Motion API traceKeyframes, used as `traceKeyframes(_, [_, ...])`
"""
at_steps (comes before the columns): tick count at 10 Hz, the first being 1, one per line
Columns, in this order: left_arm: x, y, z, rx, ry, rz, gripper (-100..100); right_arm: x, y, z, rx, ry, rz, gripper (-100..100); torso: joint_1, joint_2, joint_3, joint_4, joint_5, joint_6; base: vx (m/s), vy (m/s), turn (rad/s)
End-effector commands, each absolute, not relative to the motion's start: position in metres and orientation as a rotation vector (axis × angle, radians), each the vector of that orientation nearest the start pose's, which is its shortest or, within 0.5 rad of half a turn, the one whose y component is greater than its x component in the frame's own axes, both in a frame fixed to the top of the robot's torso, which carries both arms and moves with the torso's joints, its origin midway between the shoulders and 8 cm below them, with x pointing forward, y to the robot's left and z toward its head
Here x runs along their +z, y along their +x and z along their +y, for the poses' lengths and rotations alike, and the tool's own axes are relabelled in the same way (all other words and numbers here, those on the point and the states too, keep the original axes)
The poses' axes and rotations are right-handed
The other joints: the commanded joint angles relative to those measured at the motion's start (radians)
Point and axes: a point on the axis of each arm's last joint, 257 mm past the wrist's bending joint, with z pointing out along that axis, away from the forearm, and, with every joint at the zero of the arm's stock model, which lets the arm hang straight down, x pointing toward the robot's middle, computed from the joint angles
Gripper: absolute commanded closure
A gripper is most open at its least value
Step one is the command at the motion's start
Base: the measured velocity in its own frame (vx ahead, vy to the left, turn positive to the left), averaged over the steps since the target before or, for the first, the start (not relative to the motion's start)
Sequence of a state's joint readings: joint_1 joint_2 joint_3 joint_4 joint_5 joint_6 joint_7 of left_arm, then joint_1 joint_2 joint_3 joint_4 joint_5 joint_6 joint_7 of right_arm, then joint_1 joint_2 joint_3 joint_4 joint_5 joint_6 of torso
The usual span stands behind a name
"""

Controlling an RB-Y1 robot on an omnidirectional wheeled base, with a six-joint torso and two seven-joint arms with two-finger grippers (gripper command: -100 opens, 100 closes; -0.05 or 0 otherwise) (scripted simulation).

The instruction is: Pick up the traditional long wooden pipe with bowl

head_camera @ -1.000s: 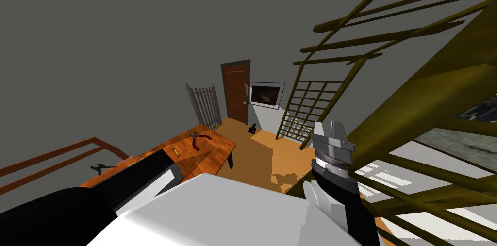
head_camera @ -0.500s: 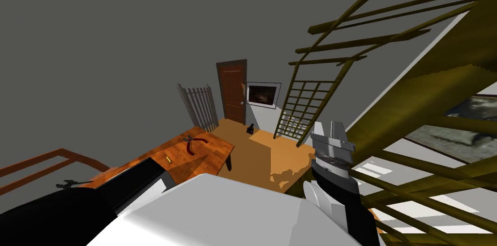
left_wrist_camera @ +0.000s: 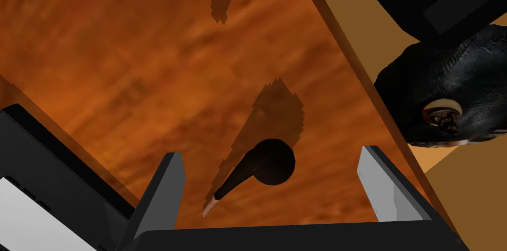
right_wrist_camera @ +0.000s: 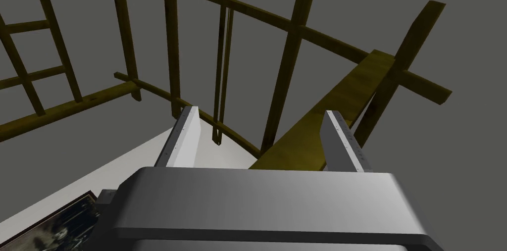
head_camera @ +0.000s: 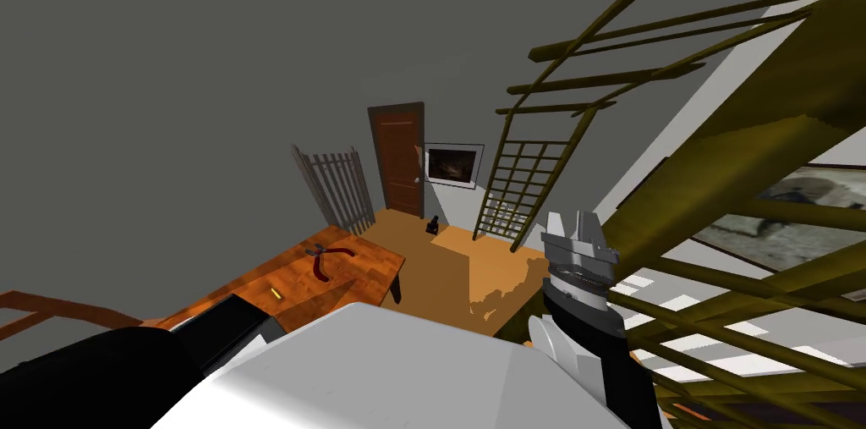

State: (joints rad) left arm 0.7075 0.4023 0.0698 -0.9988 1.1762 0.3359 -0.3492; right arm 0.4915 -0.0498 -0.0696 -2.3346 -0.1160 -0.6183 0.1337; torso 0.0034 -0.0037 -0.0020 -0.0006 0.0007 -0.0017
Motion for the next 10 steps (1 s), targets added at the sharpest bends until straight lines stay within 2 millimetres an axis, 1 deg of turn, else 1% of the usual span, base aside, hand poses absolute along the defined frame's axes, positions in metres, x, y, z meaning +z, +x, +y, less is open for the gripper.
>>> traceKeyframes(1, [-0.615,-0.085,0.452,-0.113,-2.749,1.158,-100,0.074,0.304,-0.301,1.222,0.494,0.482,0,0.000,0.000,0.000,0.000,0.000,0.000,0.028,0.018,-0.074])
traceKeyframes(2, [-0.616,-0.102,0.452,-0.076,-2.779,1.147,-100,0.074,0.304,-0.301,1.222,0.494,0.482,0,-0.001,0.000,0.000,0.000,0.000,0.000,0.034,0.034,-0.216])
traceKeyframes(3, [-0.616,-0.112,0.452,-0.054,-2.795,1.141,-100,0.074,0.304,-0.301,1.222,0.494,0.482,0,0.000,0.000,0.000,0.000,0.000,0.001,0.038,0.037,-0.159])
traceKeyframes(4, [-0.615,-0.105,0.453,-0.069,-2.779,1.151,-100,0.074,0.304,-0.301,1.222,0.494,0.482,0,0.000,0.000,0.000,0.000,0.000,0.000,0.016,0.017,-0.021])
traceKeyframes(5, [-0.615,-0.106,0.453,-0.067,-2.783,1.148,0,0.074,0.304,-0.301,1.222,0.494,0.482,0,-0.001,0.001,0.000,0.000,0.000,0.000,0.000,0.000,0.000])
traceKeyframes(6, [-0.623,-0.098,0.447,-0.068,-2.781,1.149,-100,0.074,0.304,-0.301,1.222,0.494,0.482,0,-0.002,0.001,0.001,0.000,-0.001,0.000,-0.019,0.026,0.013])
traceKeyframes(7, [-0.623,-0.098,0.447,-0.068,-2.781,1.149,-100,0.074,0.304,-0.301,1.222,0.494,0.482,0,-0.001,0.003,0.002,0.001,0.000,0.000,-0.033,0.033,0.001])
traceKeyframes(10, [-0.635,-0.084,0.437,-0.071,-2.778,1.152,-100,0.074,0.304,-0.301,1.222,0.494,0.482,0,0.000,0.004,0.003,0.001,0.000,0.000,-0.037,0.040,0.006])
